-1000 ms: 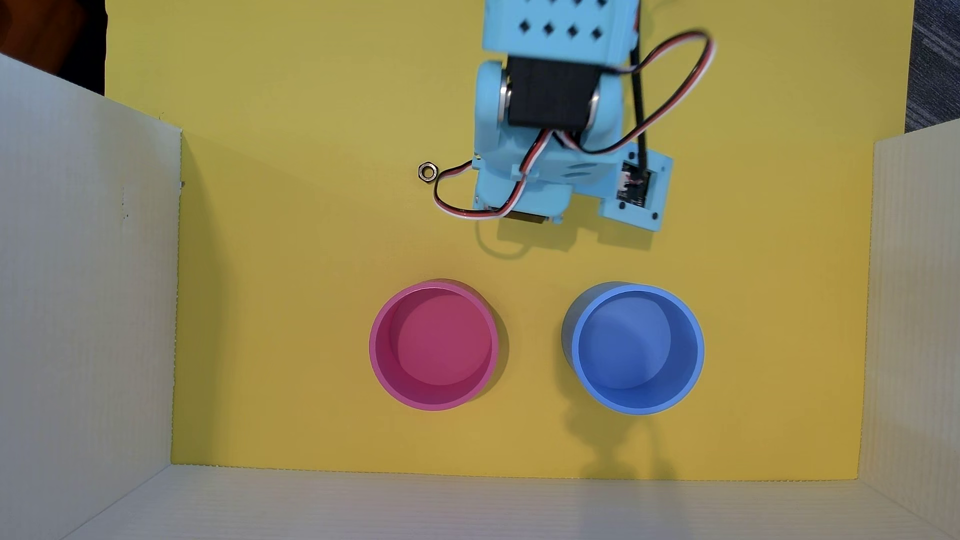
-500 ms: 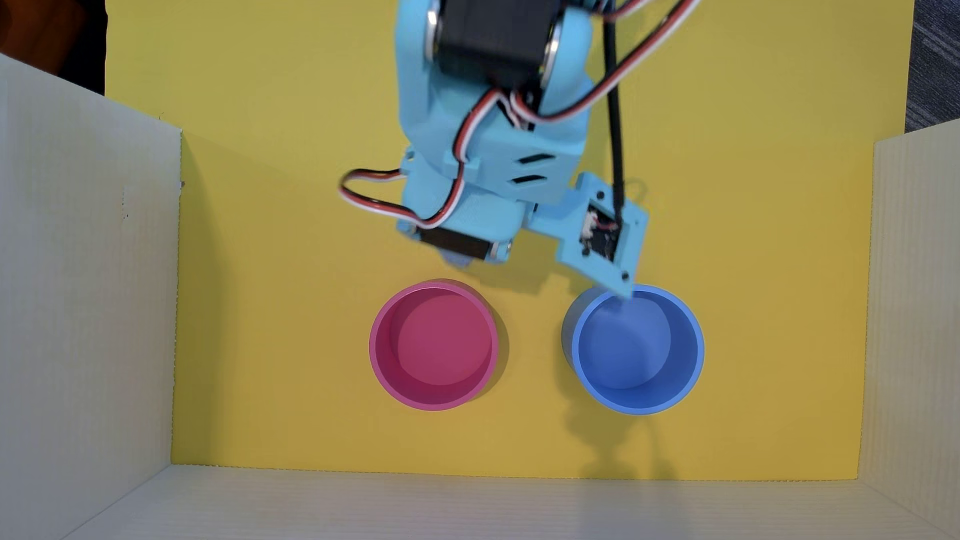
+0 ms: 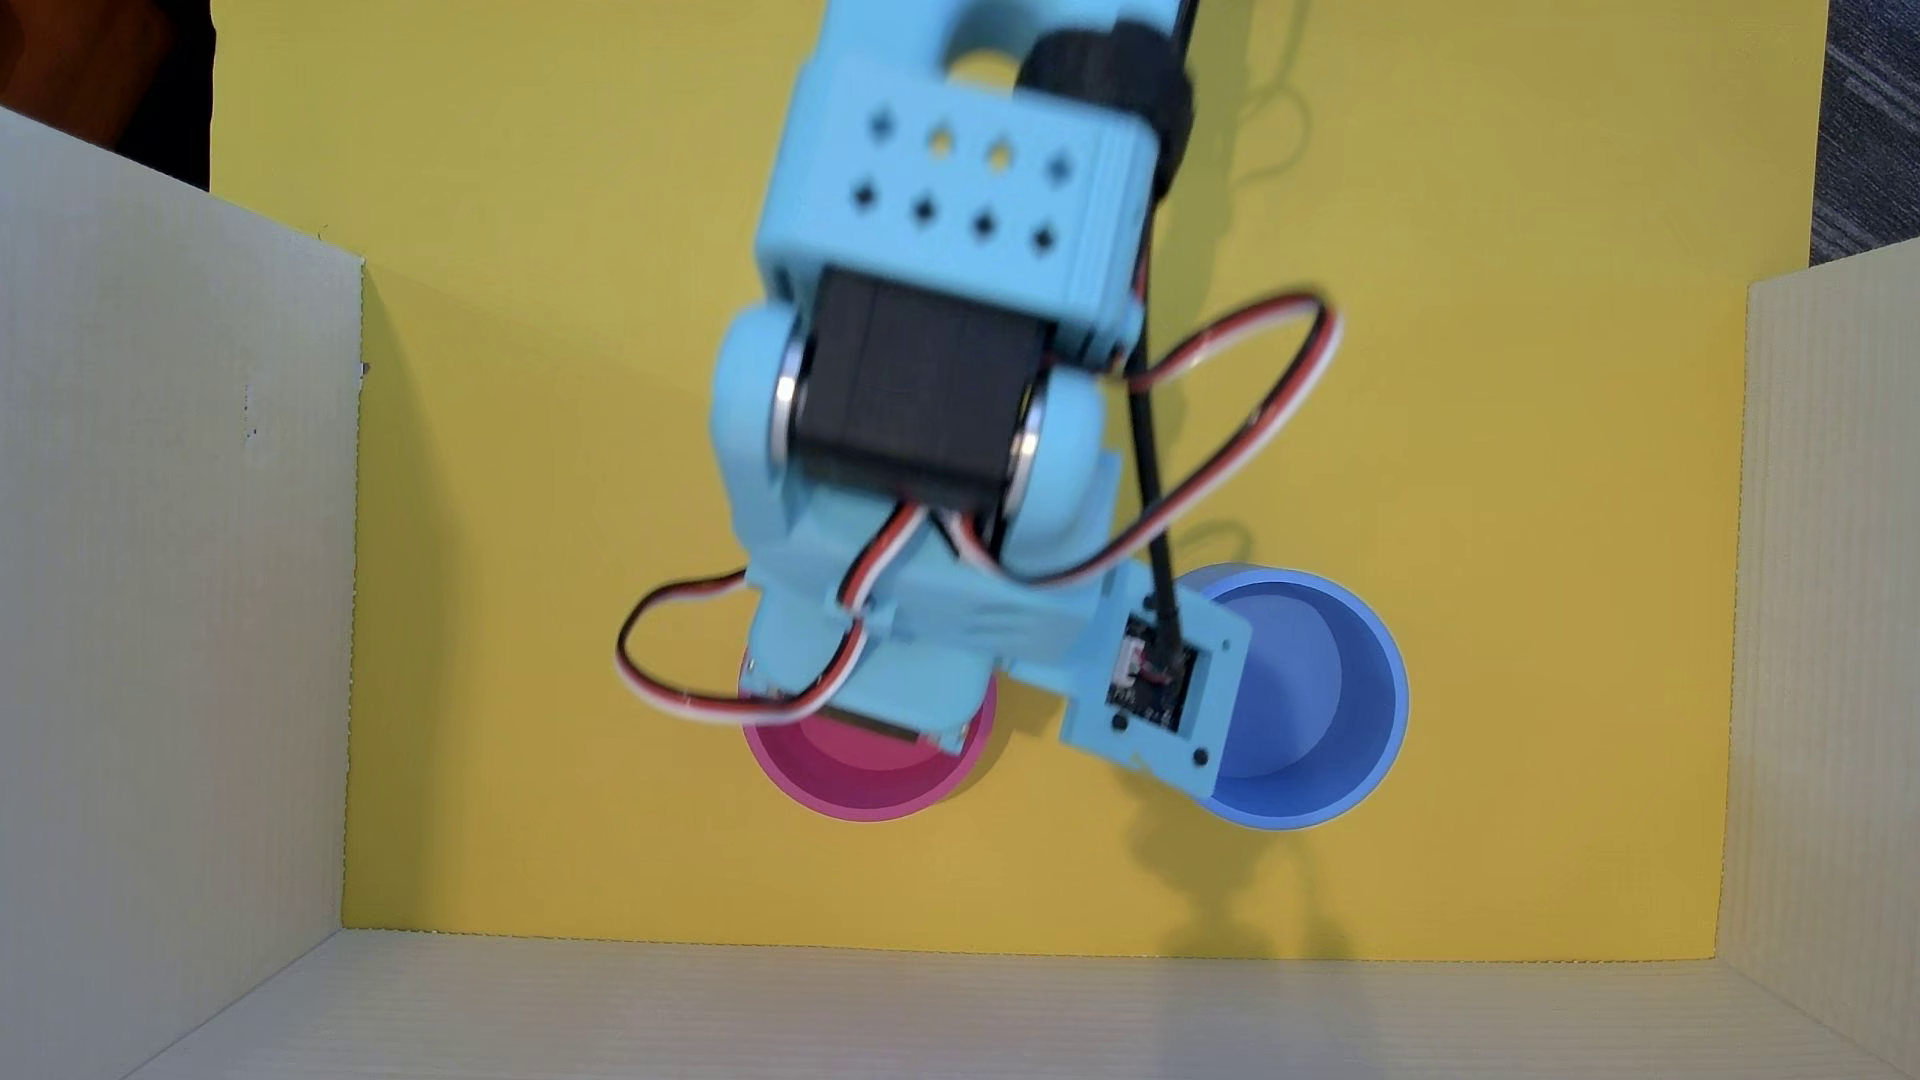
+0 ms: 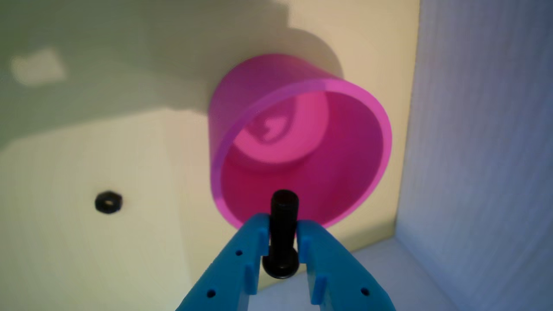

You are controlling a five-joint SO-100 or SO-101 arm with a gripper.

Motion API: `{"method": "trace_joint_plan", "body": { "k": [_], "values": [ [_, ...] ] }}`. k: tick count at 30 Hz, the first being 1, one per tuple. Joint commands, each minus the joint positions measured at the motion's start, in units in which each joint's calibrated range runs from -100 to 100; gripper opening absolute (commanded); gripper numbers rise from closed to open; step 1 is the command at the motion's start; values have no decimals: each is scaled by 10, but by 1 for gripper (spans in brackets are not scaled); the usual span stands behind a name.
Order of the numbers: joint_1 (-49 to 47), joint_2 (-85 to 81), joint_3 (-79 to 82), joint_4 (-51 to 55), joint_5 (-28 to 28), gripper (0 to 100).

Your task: Pick up the bolt and place it in the pink box

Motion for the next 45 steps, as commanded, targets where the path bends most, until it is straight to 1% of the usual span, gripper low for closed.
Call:
{"method": "trace_joint_plan", "body": {
  "k": [1, 3, 5, 6, 7, 9, 10, 11, 13, 17, 19, 21, 24, 30, 36, 38, 40, 45],
  "values": [
    [2, 16, -63, 31, -2, 10],
    [2, 26, -68, 47, 1, 21],
    [-1, 30, -61, 53, 3, 27],
    [-2, 31, -60, 55, 3, 25],
    [-3, 30, -60, 62, 4, 20],
    [-4, 27, -69, 79, -1, 1],
    [-6, 24, -69, 83, -2, 1],
    [-8, 14, -69, 90, -1, 3],
    [-20, -27, -62, 109, 0, 1],
    [-58, -159, -23, 122, 1, 2],
    [-76, -237, 25, 120, 1, 2],
    [-89, -311, 119, 112, 0, 2],
    [-86, -415, 322, 19, 0, 2],
    [-80, -618, 717, -231, -2, 1],
    [-79, -794, 981, -433, -3, 1],
    [-80, -852, 1041, -477, -3, 1],
    [-81, -911, 1086, -499, -3, 1],
    [-82, -1049, 1165, -495, -3, 1]
  ]
}}
